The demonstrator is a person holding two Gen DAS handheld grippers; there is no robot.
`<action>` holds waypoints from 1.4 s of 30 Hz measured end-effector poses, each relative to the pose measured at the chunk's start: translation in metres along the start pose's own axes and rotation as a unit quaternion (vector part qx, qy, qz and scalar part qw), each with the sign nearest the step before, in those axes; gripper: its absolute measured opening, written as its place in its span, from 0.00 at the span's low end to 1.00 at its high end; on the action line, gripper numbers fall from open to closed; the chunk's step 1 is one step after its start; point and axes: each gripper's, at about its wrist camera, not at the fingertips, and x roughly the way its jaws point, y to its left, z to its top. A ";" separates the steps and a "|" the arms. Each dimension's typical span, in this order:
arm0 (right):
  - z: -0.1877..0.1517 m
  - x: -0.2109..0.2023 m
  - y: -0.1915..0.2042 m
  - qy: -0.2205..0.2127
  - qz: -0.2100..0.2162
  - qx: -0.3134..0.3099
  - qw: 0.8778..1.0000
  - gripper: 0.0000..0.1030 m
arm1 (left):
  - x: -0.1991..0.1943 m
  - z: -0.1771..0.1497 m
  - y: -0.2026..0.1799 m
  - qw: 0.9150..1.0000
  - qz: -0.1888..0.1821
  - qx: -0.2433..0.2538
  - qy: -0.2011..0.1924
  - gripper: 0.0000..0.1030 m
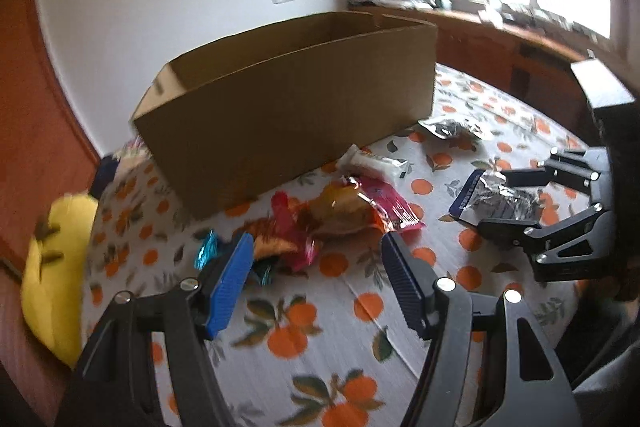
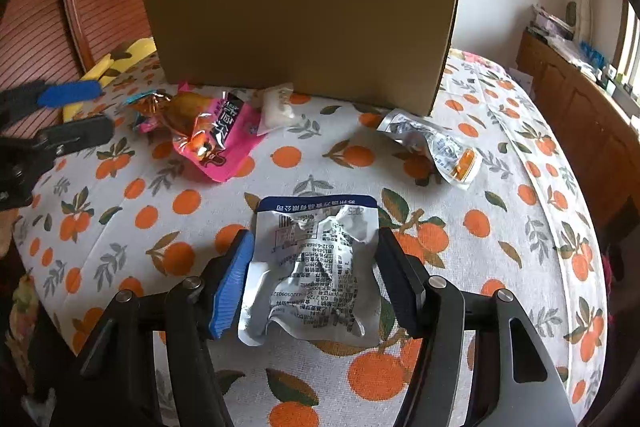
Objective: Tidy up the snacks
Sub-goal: 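Grasp the white blue-banded foil packet with the right gripper while the left gripper grasps the pink packet, then carry both packets over the box and open both grippers to drop them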
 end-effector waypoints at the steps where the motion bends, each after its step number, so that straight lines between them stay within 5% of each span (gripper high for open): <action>1: 0.000 0.000 -0.001 -0.001 0.001 0.000 1.000 0.62 | 0.005 0.004 -0.003 1.000 0.000 0.020 0.007 0.65; 9: 0.001 0.000 0.000 -0.002 0.005 0.002 1.000 0.62 | 0.043 0.024 -0.017 0.989 -0.008 0.132 0.069 0.65; 21: 0.001 0.000 0.000 -0.002 0.011 -0.001 1.000 0.62 | 0.084 0.043 -0.018 0.978 -0.091 0.121 0.145 0.64; 25: 0.002 0.001 0.000 -0.002 0.012 -0.004 1.000 0.62 | 0.089 0.041 -0.015 0.979 -0.096 0.105 0.147 0.61; 29: 0.002 0.002 0.000 -0.003 0.013 -0.003 1.000 0.62 | 0.088 0.042 -0.013 0.983 -0.081 0.092 0.137 0.40; 42: -0.002 -0.003 0.004 -0.002 0.022 -0.016 1.000 0.60 | 0.031 0.030 0.006 0.993 -0.080 0.023 0.084 0.39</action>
